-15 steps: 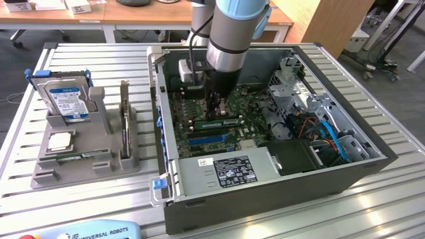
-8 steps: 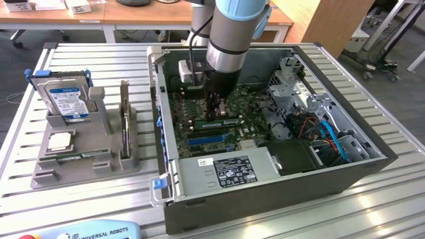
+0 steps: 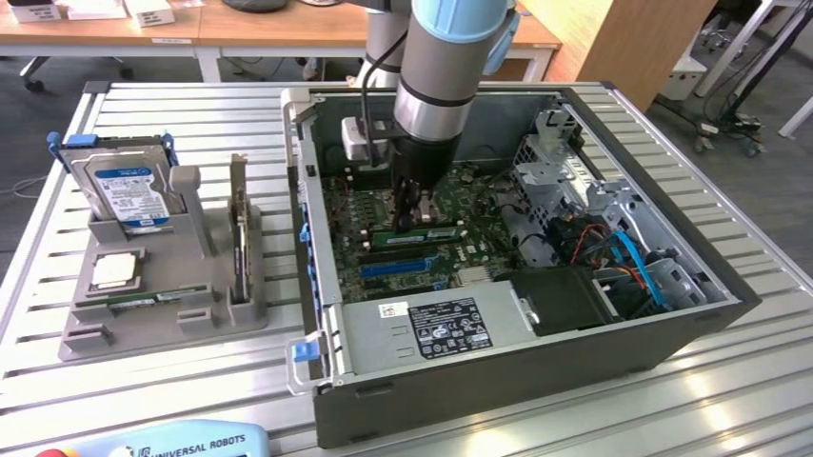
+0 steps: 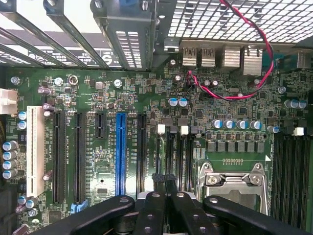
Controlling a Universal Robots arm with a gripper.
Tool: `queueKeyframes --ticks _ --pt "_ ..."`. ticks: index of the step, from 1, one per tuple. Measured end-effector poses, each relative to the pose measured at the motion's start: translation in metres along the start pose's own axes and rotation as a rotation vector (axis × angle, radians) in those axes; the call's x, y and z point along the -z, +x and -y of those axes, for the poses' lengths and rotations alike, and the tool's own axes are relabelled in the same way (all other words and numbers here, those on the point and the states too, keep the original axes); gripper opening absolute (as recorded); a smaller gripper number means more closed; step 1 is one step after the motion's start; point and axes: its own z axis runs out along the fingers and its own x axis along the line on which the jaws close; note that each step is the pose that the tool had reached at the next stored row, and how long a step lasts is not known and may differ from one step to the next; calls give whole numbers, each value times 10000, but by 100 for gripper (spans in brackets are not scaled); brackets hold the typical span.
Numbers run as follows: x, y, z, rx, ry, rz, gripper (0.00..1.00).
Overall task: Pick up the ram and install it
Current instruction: 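Press down the ram until it locks into place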
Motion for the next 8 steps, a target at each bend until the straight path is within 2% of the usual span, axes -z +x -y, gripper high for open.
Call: queueKeyframes --ticks 8 --pt "-17 1 0 0 -1 -1 10"
